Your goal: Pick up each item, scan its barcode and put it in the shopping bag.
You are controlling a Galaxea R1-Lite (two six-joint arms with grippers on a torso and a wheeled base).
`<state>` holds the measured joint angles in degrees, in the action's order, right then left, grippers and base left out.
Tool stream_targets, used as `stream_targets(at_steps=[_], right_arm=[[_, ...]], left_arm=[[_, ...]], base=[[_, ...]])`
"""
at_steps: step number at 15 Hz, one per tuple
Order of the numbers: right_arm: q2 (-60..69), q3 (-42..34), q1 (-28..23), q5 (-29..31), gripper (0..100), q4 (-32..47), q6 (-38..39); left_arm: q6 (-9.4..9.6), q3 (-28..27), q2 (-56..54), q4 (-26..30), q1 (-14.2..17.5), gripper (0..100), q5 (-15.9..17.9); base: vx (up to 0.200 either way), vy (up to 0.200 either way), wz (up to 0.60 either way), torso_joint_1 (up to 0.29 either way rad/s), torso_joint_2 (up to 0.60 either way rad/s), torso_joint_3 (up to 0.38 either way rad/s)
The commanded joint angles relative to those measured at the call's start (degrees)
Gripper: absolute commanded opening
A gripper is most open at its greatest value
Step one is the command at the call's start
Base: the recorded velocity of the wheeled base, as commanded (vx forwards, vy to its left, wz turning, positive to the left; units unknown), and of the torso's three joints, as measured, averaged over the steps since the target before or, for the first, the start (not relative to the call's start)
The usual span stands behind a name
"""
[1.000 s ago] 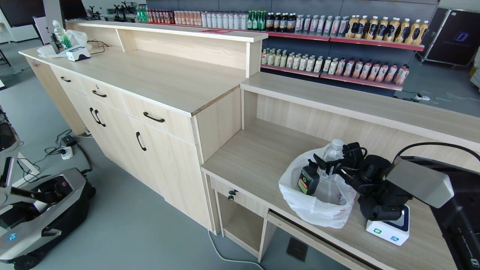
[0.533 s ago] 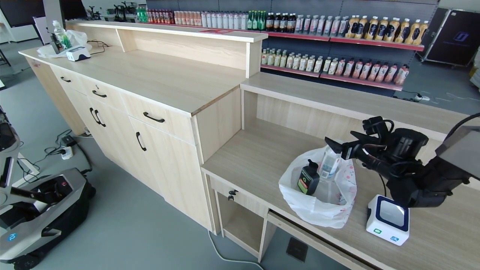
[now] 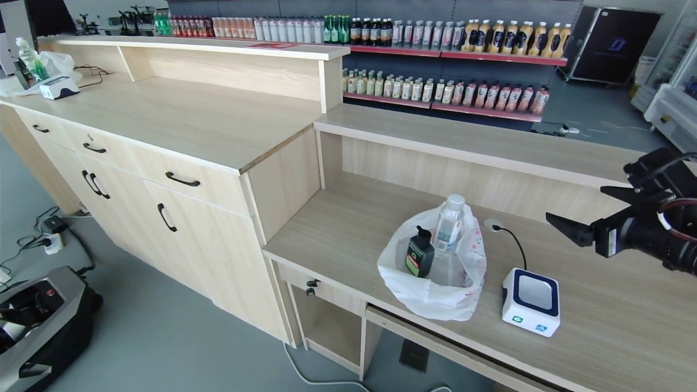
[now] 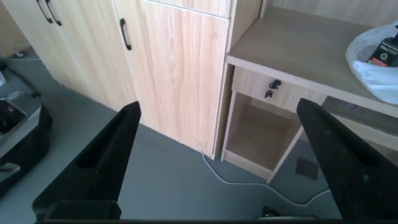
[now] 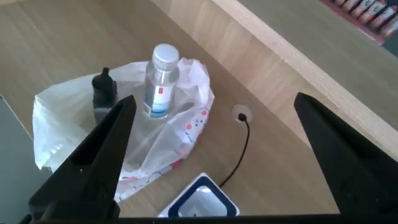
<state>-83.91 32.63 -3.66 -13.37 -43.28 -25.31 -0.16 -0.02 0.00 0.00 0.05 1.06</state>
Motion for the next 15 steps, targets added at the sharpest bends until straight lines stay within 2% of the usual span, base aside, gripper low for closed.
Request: stream_targets(at_steps=[1,3,7,9,11,13,15], right_arm=[[17.6,-2.1,1.2,6.3,100,11.0,1.5],[24.1,-3.7,1.1,8.8,100,15.0,6.1],[35.7,-4.2,-2.1,11.8,100,27.5,8.3],[37.2,-6.4,-3.5,16.4,100,27.7,10.3],[43.6,-15.9,-3.1,17.4,100,25.5,16.0],[48.8,-24.0,-3.1,17.6,100,23.8,17.9],[58.1,-32.6,-0.3,17.3,100,23.4,18.9]], left_arm=[[-0.02,0.0,0.1,0.0,0.0,100,0.0],[-0.02,0.0,0.1,0.0,0.0,100,0.0],[-0.02,0.0,0.1,0.0,0.0,100,0.0],[-0.02,0.0,0.0,0.0,0.0,100,0.0],[-0.02,0.0,0.1,0.0,0.0,100,0.0],[-0.02,0.0,0.0,0.0,0.0,100,0.0],[-0.02,0.0,0.0,0.0,0.0,100,0.0]], base=[[0.0,0.0,-0.6,-0.017,0.04,0.012],[0.0,0.0,-0.6,-0.012,0.02,0.014],[0.0,0.0,-0.6,0.0,0.0,0.006],[0.0,0.0,-0.6,-0.002,0.0,0.002],[0.0,0.0,0.0,0.0,0.0,0.0],[0.0,0.0,0.0,0.0,0.0,0.0],[0.0,0.0,0.0,0.0,0.0,0.0]])
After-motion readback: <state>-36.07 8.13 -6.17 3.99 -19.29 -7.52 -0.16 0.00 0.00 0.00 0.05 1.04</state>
